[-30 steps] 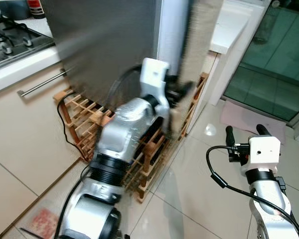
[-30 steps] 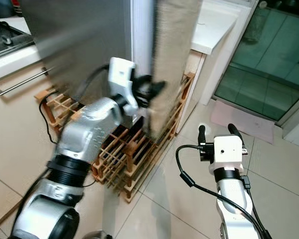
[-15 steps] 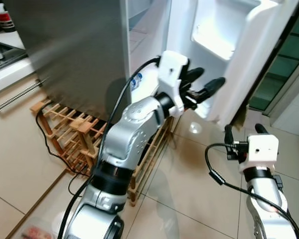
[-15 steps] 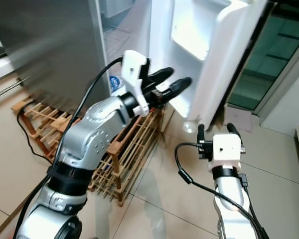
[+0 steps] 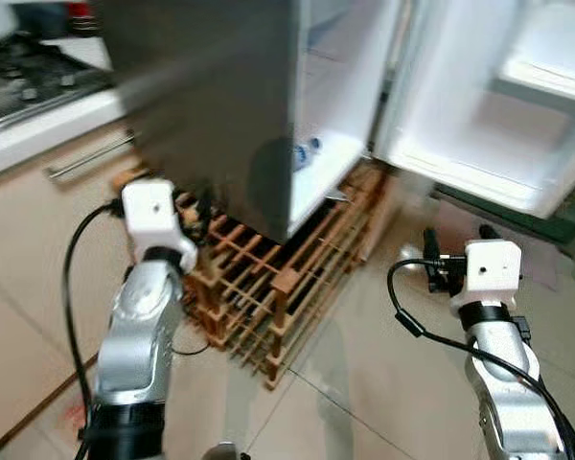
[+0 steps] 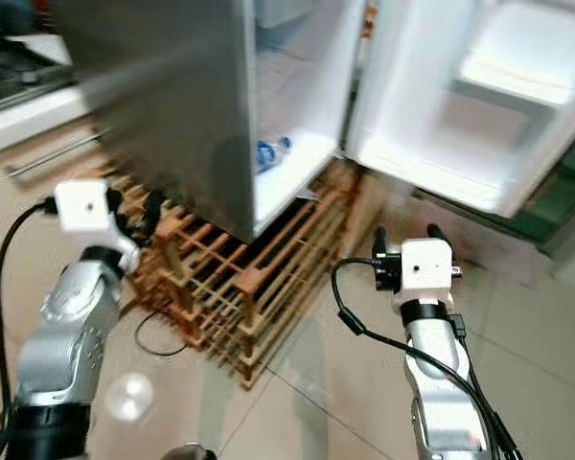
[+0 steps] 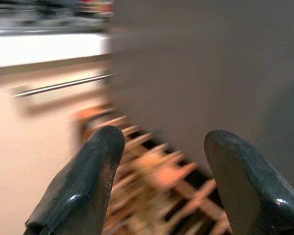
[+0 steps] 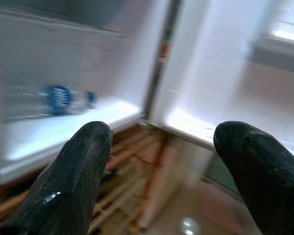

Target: Restocking fridge

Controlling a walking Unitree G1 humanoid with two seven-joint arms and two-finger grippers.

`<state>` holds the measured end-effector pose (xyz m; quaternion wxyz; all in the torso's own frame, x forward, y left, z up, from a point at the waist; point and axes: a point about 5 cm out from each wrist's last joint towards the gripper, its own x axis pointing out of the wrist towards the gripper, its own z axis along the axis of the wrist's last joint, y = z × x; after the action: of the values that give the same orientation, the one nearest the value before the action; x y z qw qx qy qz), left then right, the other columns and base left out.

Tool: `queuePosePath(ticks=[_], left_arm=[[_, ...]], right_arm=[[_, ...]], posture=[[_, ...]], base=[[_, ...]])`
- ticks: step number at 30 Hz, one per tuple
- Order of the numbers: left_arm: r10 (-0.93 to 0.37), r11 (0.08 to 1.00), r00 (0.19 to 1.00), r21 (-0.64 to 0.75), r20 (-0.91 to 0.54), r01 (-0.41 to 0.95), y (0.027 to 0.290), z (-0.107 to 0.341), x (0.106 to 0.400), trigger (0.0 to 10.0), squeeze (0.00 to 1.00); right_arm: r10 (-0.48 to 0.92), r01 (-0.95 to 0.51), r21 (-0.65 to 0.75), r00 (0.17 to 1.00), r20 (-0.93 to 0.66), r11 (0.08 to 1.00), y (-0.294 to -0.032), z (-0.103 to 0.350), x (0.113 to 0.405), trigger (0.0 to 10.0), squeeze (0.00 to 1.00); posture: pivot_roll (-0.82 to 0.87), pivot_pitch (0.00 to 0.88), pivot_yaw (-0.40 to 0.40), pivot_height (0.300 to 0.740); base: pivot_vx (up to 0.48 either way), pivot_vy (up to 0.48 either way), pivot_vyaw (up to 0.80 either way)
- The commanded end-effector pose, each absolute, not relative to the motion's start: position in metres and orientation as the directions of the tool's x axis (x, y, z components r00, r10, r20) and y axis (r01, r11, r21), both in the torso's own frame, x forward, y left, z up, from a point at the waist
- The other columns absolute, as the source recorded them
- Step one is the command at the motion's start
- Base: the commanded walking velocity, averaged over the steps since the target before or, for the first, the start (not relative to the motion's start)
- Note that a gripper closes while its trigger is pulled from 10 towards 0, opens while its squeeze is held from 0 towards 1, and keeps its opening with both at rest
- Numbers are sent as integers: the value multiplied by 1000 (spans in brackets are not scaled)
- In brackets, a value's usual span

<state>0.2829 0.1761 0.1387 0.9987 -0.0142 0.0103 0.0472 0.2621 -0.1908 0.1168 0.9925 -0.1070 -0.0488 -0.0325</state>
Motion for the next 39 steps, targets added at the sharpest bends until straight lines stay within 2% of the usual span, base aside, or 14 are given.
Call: queuePosePath(ticks=[1,2,7,11,14,23,35,39], left_arm=[[112,993,994,-27,-11,-112,172,141,280,10000,0],[112,993,994,-27,-11,-112,172,141,280,10000,0],[99,995,995,-29,15,-99,156,146,277,10000,0],[111,994,993,-14,46,-111,156,153,283,10000,0],[98,995,992,-4,73,-98,153,159,285,10000,0],[77,997,994,7,79,-78,145,161,290,10000,0],[4,999,995,50,103,-9,134,168,297,10000,0],[-15,998,992,55,125,8,125,171,298,10000,0]], right_arm=[[-57,69,-156,995,81,985,-193,115,267,10000,180],[-57,69,-156,995,81,985,-193,115,267,10000,180],[-10,10,33,1000,18,999,-181,112,283,10000,224],[7,-8,74,1000,14,997,-177,113,288,10000,247],[28,-29,74,999,17,997,-174,114,291,10000,294],[67,-68,70,998,21,995,-167,115,292,10000,322],[93,-95,60,995,36,994,-163,116,292,10000,341],[113,-115,40,992,51,993,-159,119,292,10000,369]], posture=[[53,0,-40,740],[53,0,-40,740],[57,0,-36,740],[58,0,-36,740],[53,0,-36,740],[44,0,-31,740],[38,0,-26,740],[35,0,-26,740]], base=[[0,0,775],[0,0,775],[0,0,754],[0,315,744],[0,480,738],[0,472,737],[0,0,729],[415,-134,712]])
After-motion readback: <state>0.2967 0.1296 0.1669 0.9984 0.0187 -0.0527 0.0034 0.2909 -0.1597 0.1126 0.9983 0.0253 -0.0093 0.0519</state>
